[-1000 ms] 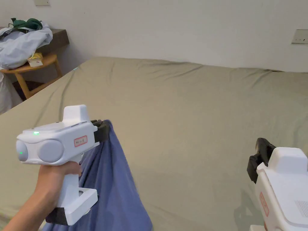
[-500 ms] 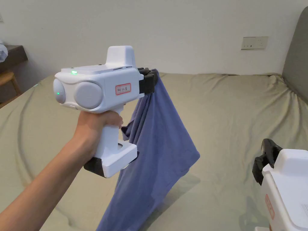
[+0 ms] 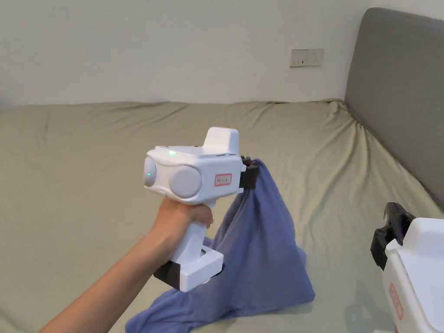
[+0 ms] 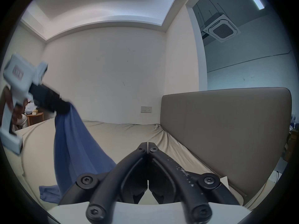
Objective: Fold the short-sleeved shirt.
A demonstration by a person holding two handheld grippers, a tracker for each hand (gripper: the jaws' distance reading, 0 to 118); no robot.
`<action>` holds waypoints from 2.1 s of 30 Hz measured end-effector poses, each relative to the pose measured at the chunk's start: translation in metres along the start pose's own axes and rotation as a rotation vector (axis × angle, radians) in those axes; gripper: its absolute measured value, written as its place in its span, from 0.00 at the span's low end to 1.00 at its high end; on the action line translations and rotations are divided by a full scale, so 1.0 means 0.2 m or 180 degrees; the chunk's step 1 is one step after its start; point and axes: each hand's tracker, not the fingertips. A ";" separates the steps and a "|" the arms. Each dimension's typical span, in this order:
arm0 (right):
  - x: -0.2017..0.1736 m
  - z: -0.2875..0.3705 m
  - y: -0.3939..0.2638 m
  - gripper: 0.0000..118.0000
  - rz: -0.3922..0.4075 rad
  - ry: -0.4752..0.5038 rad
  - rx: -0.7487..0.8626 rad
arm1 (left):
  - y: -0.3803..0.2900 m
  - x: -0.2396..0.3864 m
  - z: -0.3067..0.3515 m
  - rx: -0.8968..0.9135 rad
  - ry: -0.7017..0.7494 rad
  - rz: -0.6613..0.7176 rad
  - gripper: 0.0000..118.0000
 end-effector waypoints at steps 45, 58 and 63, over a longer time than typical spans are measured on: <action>-0.23 0.06 0.07 0.01 0.0054 0.0232 0.0074 | -0.55 -0.30 0.64 0.1429 0.2034 -0.0404 0.64; -0.26 0.06 0.06 0.01 0.0082 0.0281 0.0044 | -0.65 -0.49 0.60 0.0430 0.1724 0.0294 0.00; -0.25 0.04 0.02 0.01 0.0086 0.0280 -0.0025 | -0.81 -0.58 0.47 -0.0416 0.1562 0.0622 0.00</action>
